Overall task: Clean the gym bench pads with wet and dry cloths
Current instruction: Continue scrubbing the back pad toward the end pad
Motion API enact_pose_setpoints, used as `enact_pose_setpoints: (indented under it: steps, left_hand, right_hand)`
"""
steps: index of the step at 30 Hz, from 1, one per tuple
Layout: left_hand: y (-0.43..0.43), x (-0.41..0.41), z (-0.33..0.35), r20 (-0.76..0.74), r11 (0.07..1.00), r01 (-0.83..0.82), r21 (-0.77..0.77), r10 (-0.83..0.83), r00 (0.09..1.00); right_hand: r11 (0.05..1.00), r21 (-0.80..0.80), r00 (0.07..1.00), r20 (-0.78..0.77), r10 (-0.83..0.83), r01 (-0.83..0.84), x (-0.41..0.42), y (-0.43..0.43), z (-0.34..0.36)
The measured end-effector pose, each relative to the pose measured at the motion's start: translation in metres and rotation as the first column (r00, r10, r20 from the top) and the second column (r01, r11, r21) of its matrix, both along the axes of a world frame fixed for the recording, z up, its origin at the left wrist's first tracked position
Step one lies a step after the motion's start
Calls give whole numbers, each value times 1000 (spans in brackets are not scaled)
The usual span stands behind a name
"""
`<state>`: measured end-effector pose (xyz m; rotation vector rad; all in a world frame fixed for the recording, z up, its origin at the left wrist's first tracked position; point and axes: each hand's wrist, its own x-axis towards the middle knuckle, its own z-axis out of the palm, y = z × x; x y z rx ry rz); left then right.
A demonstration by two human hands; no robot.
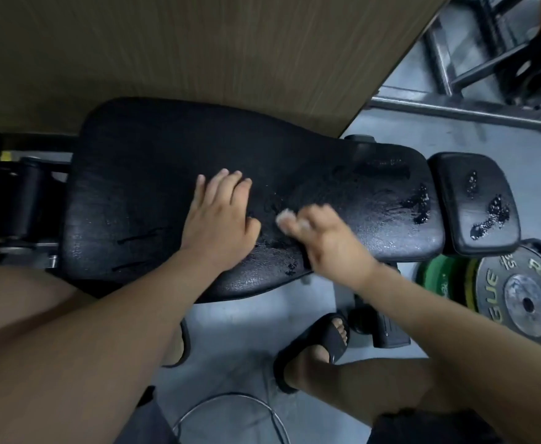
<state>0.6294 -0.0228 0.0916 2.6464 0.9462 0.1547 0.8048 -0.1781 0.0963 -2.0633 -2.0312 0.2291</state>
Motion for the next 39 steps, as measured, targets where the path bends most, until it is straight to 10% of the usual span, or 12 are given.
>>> enact_pose_setpoints:
  steps: [4, 10, 17, 23, 30, 35, 39]
  left_hand:
    - [18, -23, -3, -29, 998, -27, -57, 26, 999]
    - [24, -23, 4, -55, 991, -23, -135, 16, 998]
    - [29, -19, 13, -28, 983, -67, -173, 63, 998]
    - [26, -16, 18, -66, 970, -85, -228, 71, 995]
    - [9, 26, 25, 34, 916, -295, -271, 316, 948]
    - [-24, 93, 17, 38, 967, -163, -198, 174, 984]
    - [-47, 135, 1, -39, 986, -100, -133, 95, 995]
  right_hand:
    - [960, -93, 964, 18, 265, -263, -6, -18, 9]
    - [963, 97, 965, 51, -258, 252, 22, 60, 1]
    - [941, -66, 944, -20, 330, -331, -20, 17, 7]
    - [984, 98, 986, 55, -157, 151, 19, 102, -6]
    - [963, -32, 963, -22, 268, -269, 11, -1, -1]
    - [998, 17, 992, 108, -68, 67, 106, -60, 1]
    - [859, 88, 839, 182, -512, 505, 157, -63, -2]
